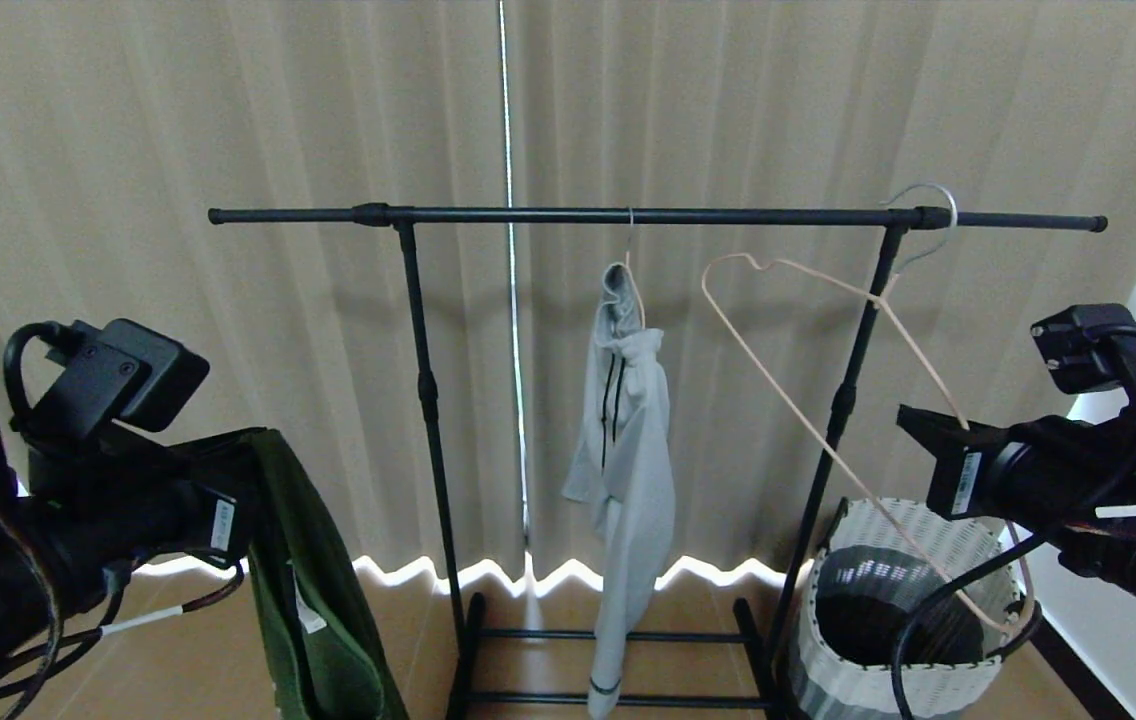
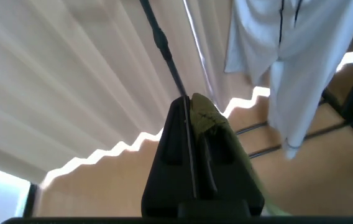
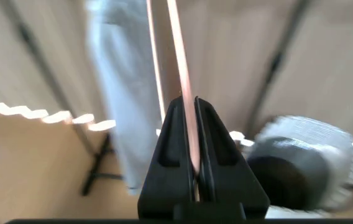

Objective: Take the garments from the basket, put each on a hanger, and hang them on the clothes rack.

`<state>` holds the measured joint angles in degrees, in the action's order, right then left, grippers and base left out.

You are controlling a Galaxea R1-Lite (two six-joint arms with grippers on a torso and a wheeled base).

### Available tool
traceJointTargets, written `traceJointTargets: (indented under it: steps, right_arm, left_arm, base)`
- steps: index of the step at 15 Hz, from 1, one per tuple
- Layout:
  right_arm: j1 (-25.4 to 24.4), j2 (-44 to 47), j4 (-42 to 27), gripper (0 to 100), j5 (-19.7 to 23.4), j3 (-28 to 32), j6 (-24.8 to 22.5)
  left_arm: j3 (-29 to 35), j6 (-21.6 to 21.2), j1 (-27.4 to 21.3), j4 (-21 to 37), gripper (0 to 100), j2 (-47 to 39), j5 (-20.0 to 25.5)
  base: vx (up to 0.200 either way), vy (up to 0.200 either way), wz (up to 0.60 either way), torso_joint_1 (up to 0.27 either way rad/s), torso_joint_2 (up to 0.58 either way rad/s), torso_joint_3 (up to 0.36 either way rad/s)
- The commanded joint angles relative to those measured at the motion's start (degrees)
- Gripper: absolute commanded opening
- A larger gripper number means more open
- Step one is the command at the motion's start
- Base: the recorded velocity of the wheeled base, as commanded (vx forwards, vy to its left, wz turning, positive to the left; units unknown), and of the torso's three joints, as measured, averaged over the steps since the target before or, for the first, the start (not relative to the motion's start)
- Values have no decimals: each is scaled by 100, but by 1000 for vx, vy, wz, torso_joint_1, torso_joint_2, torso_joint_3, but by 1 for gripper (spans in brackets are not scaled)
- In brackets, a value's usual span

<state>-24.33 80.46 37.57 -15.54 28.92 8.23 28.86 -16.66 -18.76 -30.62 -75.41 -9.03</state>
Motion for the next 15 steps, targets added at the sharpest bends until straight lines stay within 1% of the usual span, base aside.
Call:
traceJointTargets:
  steps: [1, 2, 3, 4, 5, 6, 8, 9, 10, 13, 15]
  right_arm:
    - [-590, 5, 5, 0, 7, -9, 188]
    - [-810, 23, 5, 0, 16, -9, 293]
    - [-994, 40, 5, 0, 51, -9, 346]
    - [-1056, 40, 5, 0, 95, -9, 364]
    - [-1179, 23, 5, 0, 262, -88, 372]
    - [-1302, 23, 13, 0, 456, -237, 390]
    - [-1654, 5, 31, 0, 500, -439, 408]
    - [-1654, 5, 31, 0, 500, -439, 408]
    - [-2119, -4, 31, 0, 702, -554, 495]
    - [-2577, 40, 31, 0, 939, -475, 636]
    - [-2779, 40, 31, 0, 957, -483, 645]
  left_arm:
    - [340, 401, -356, -14, 0, -466, -310]
    - [569, 638, -506, -5, 0, -615, -538]
    - [771, 752, -576, -5, 0, -791, -714]
    - [867, 779, -585, -5, 0, -861, -767]
    - [1166, 875, -585, -14, 0, -1116, -898]
    - [1571, 1069, -594, -14, 0, -1459, -1118]
    - [2107, 1315, -655, -23, 0, -1942, -1637]
    - [2107, 1315, -655, -23, 0, -1942, -1637]
    - [2537, 1552, -840, -14, 0, -2250, -1971]
    - [2625, 1552, -1015, -14, 0, -2276, -1988]
    - [2652, 1543, -1024, -14, 0, -2276, -1988]
  base:
    - [0, 0, 0, 0, 0, 0]
    - [0, 0, 0, 0, 0, 0]
    - [0, 0, 0, 0, 0, 0]
    - [0, 0, 0, 0, 0, 0]
    - [0, 0, 0, 0, 0, 0]
    - [0, 0, 0, 0, 0, 0]
    - [0, 0, 0, 0, 0, 0]
    - [0, 0, 0, 0, 0, 0]
    - [0, 0, 0, 0, 0, 0]
    - [0, 0, 0, 0, 0, 0]
    - [0, 0, 0, 0, 0, 0]
